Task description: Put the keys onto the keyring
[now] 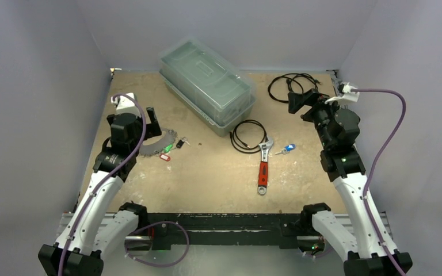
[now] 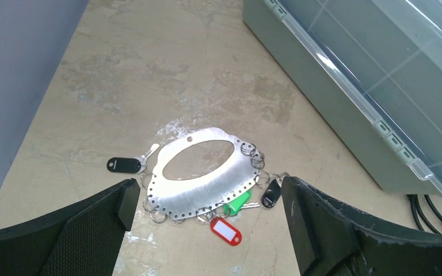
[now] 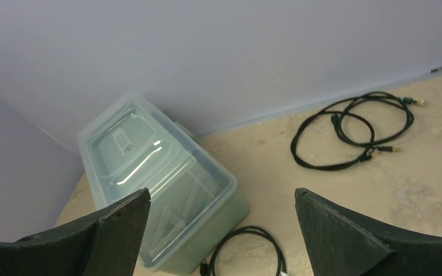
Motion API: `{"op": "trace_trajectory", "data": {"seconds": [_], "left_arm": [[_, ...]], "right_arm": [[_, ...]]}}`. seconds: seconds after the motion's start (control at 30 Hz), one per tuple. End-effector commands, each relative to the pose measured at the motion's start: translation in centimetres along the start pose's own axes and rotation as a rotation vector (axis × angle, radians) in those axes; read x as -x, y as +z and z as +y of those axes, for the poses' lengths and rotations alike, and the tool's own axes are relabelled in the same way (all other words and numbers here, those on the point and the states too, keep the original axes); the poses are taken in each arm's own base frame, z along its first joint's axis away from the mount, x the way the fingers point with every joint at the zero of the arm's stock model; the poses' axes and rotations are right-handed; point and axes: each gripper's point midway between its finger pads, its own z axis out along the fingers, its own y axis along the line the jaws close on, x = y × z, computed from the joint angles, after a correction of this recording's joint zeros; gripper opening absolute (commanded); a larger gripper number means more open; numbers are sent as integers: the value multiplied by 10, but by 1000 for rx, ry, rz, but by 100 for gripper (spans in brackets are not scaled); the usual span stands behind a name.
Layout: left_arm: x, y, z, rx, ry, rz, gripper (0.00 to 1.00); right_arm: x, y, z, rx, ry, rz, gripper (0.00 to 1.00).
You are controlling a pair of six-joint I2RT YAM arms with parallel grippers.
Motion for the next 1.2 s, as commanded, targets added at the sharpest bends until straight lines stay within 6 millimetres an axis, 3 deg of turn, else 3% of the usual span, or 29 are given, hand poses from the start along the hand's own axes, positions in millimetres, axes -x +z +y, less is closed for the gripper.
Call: {"op": "trace_trajectory", "data": {"seconds": [0.0,0.13,0.33,0.53,0.67,0.77,0.87,0.97,1.17], "left_arm": [[6,-2,-13,-75,31,-20,98],[-7,4,-24,-126,41,21,98],[-42,24,-38,-158,75,191,87],[-70,29,-60,-279,114,306,82],[-71,29,-59,-277,124,317,77],[-67,29,-53,-241,127,298,73],[-28,22,-21,-50,100,195,62],[7,-2,-4,-2,29,4,65],[43,-37,22,71,-44,-172,66]], "right_arm": [[1,-4,-13,-96,15,32,97],[-11,-3,-25,-165,-21,113,99],[-49,5,-13,-144,-63,287,99],[-79,10,19,-10,-110,407,99],[-98,3,59,159,-111,456,99],[-111,-4,88,220,-136,478,99],[-126,-10,115,287,-137,501,99],[-146,-16,143,343,-133,536,99],[-193,-30,219,463,-198,616,99]]}}
